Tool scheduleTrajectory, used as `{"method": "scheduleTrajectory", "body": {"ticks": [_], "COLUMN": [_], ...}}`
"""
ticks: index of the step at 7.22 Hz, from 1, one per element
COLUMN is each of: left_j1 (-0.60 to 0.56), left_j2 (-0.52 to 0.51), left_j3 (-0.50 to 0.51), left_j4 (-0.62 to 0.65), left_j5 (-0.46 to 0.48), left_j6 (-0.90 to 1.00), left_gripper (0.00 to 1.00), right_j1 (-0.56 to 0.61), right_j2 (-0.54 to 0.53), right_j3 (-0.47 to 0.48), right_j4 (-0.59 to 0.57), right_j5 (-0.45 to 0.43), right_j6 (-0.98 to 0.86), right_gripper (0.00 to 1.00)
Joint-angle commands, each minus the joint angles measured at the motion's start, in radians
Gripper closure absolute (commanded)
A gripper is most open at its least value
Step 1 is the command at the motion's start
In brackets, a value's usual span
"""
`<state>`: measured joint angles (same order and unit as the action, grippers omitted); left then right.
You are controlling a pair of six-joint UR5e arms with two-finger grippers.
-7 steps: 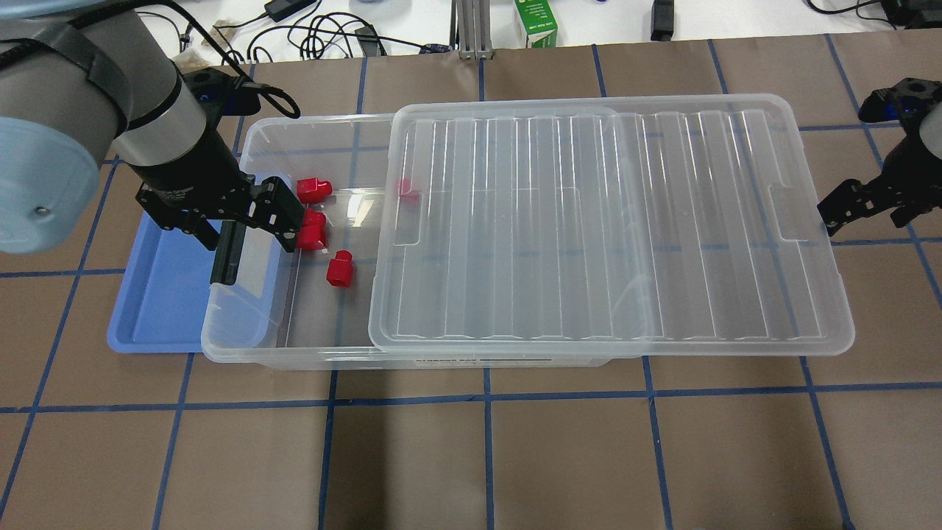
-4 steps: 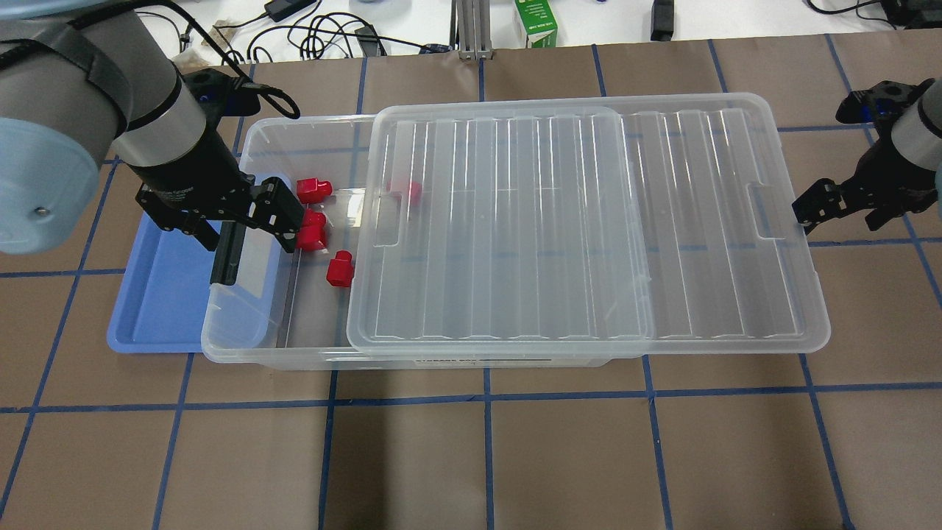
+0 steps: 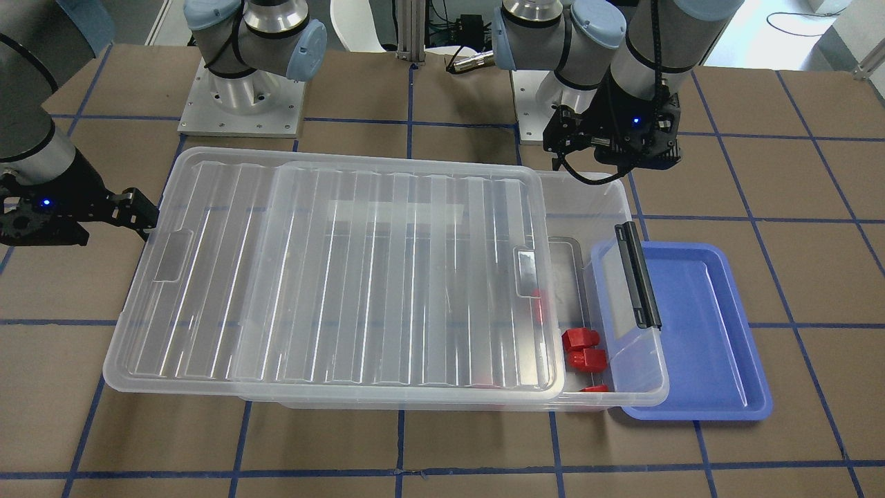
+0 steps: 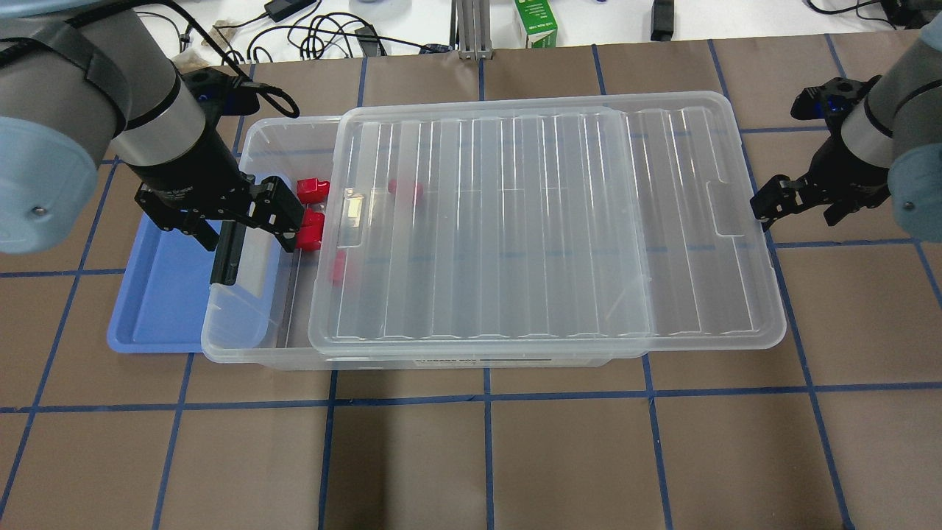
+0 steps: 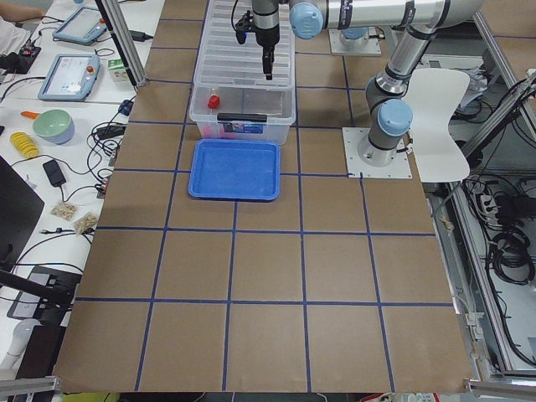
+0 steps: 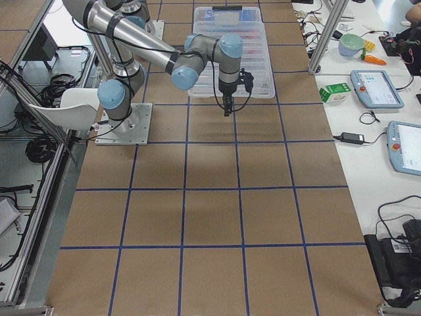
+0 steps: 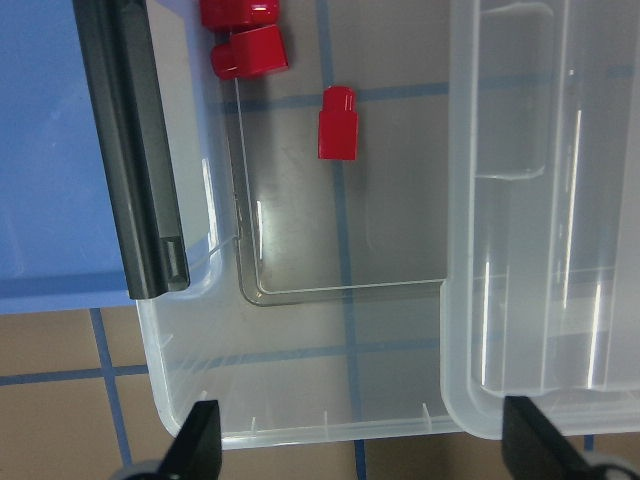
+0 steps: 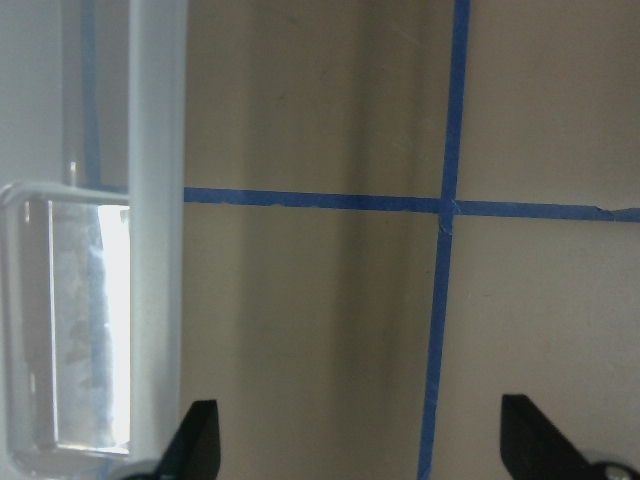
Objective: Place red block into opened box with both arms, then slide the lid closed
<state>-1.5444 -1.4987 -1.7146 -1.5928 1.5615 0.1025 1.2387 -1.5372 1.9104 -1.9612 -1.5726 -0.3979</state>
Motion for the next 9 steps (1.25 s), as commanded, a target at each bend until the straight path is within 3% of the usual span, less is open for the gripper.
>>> {"method": "scheduleTrajectory", "body": {"ticks": [1,9], "left_j1": [0.001,0.001], "left_j2": [0.002,0.028], "left_j3": [0.003,-0.002], "left_j4": [0.001,-0.007], "left_j5": [0.000,0.017], "left_j6": [0.000,0.000], "left_gripper": [0.00,0.00], "right_j1": [0.066,0.228], "right_j2": [0.002,0.014], "right_j3": [0.001,0.002], "right_j4": [-0.024,-0.064], "right_j5": [0.003,0.017], "right_j6": [0.010,0.137], "right_gripper": [0.00,0.00]}}
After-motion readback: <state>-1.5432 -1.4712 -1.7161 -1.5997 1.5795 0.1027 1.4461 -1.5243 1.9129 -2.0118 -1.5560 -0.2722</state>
